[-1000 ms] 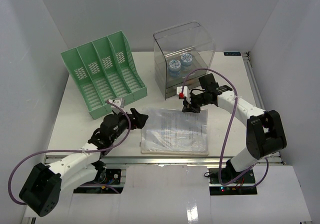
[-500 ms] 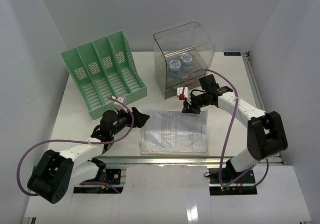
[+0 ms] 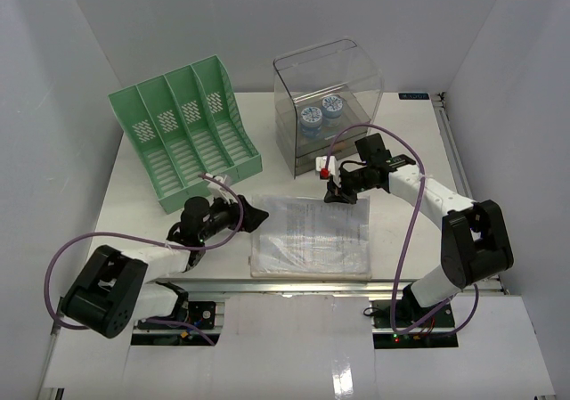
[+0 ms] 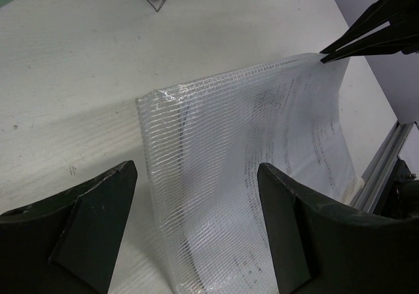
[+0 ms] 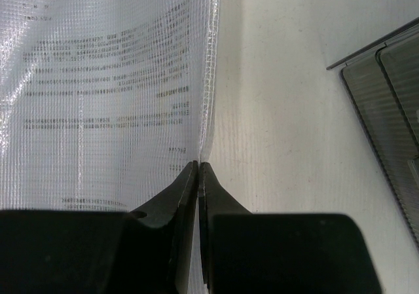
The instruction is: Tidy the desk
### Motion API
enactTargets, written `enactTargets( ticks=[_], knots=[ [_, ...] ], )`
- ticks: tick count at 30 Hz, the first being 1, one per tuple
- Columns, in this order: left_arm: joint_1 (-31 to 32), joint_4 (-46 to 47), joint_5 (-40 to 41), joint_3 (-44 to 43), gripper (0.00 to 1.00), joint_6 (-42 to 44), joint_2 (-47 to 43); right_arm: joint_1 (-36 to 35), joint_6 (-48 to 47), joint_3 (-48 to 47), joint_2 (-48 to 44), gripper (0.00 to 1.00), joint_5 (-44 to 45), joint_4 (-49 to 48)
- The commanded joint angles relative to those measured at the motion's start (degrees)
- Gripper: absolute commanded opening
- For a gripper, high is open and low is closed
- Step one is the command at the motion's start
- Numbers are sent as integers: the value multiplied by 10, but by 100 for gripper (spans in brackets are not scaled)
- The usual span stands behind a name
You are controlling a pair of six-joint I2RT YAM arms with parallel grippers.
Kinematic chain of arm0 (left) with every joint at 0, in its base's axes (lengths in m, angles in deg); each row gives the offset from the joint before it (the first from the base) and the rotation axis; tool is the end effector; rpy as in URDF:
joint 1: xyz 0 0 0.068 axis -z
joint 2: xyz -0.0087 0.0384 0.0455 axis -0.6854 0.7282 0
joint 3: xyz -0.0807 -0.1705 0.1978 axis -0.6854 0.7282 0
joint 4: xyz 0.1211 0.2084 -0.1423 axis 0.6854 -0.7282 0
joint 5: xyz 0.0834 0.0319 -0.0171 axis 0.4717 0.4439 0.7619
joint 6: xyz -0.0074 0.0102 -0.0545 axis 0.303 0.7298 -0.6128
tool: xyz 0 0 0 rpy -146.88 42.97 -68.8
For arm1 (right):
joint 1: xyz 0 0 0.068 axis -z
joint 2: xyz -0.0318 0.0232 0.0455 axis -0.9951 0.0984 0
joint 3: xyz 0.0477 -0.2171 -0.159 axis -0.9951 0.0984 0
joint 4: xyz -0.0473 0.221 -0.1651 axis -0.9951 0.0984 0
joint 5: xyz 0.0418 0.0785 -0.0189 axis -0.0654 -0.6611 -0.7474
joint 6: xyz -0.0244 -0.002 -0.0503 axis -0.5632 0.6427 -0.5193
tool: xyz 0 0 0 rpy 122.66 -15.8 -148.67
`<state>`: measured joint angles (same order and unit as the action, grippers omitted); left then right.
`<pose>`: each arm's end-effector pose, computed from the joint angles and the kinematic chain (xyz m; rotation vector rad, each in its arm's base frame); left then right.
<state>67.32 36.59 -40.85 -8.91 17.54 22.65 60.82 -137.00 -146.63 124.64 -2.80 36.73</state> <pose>0.2035 -0.1068 0.1375 0.2063 1.9638 -0.9719 0.2902 0.1543 0.2196 -1.7012 1.5868 0.6316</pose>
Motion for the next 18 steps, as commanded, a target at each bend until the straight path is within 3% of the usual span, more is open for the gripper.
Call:
enactTargets(
  ticks=[1,15,18],
  knots=[
    [-8,56,-41,12,84,12,13,0,-5,0,-24,8,-30,-12],
    [-32,163,-113,20,77,-1,117,0,-12,7,-33,8,-33,-9],
    [-33,195,-156,17,67,-5,129,0,-14,9,-33,8,-36,-9]
  ],
)
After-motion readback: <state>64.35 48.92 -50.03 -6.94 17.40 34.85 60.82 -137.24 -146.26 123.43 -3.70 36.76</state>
